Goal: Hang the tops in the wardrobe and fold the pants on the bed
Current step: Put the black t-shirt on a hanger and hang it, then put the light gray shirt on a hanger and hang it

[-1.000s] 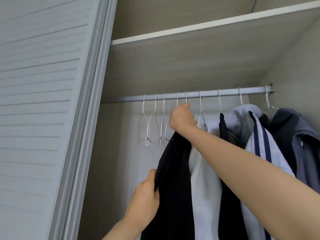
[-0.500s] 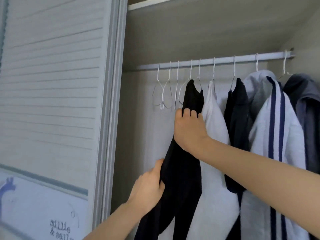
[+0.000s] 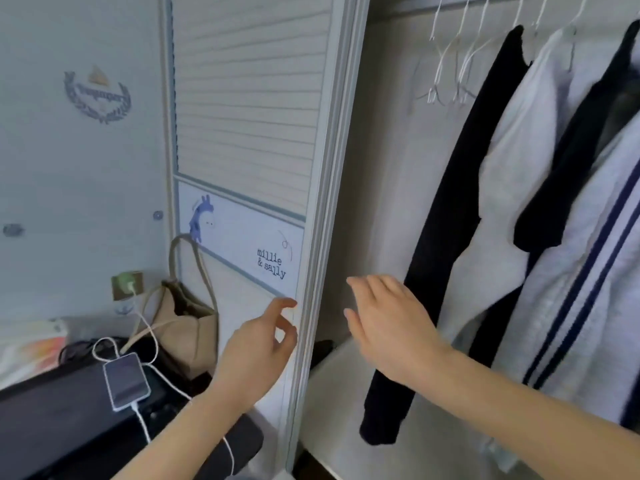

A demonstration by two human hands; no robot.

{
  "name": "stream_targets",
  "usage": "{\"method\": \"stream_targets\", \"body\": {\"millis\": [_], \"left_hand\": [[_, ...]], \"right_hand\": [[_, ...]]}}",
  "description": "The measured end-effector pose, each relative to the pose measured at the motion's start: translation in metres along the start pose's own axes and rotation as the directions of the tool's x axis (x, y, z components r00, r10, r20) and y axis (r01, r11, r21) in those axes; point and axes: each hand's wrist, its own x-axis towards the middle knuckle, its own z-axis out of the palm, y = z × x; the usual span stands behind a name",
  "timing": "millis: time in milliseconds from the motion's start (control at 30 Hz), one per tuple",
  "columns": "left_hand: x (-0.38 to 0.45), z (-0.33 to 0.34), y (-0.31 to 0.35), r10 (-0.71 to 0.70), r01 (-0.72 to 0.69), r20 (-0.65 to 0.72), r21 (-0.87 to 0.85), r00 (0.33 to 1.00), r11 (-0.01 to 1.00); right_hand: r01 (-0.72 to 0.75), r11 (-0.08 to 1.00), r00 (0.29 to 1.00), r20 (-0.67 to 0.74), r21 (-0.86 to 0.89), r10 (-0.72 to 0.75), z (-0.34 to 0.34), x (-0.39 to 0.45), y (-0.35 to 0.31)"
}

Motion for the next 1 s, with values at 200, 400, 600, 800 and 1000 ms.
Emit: {"method": "stream_targets", "body": {"millis": [200, 400, 600, 800, 1000], "left_hand": [[-0.139, -0.043, -0.013, -0.337, 0.33, -0.198, -0.068, 0.92, 0.942], [-0.297, -0.045, 0.004, -0.617, 0.651, -0.391, -0.057, 0.683, 0.757], [-0.485, -0.005, 0.077, -0.745, 0.844, -0.605, -0.215, 0.28, 0.491], [-0.628, 0.04, 0.163, -0.728, 0.875, -0.671, -0.427, -0.139, 0.227], [-0.736, 0.085, 0.238, -0.618, 0.777, -0.628, -0.628, -0.474, 0.043]], "right_hand": [[0.166, 0.899, 0.985, -0.031, 0.406, -0.169, 0.032, -0.06, -0.093], [0.253, 0.669, 0.937, -0.007, 0.699, -0.348, 0.043, -0.138, -0.176], [0.365, 0.342, 0.732, -0.04, 0.866, -0.68, 0.031, -0.26, -0.243], [0.357, 0.102, 0.476, -0.087, 0.929, -0.875, 0.002, -0.379, -0.294], [0.364, -0.076, 0.182, -0.152, 0.928, -0.971, -0.042, -0.484, -0.344]]}}
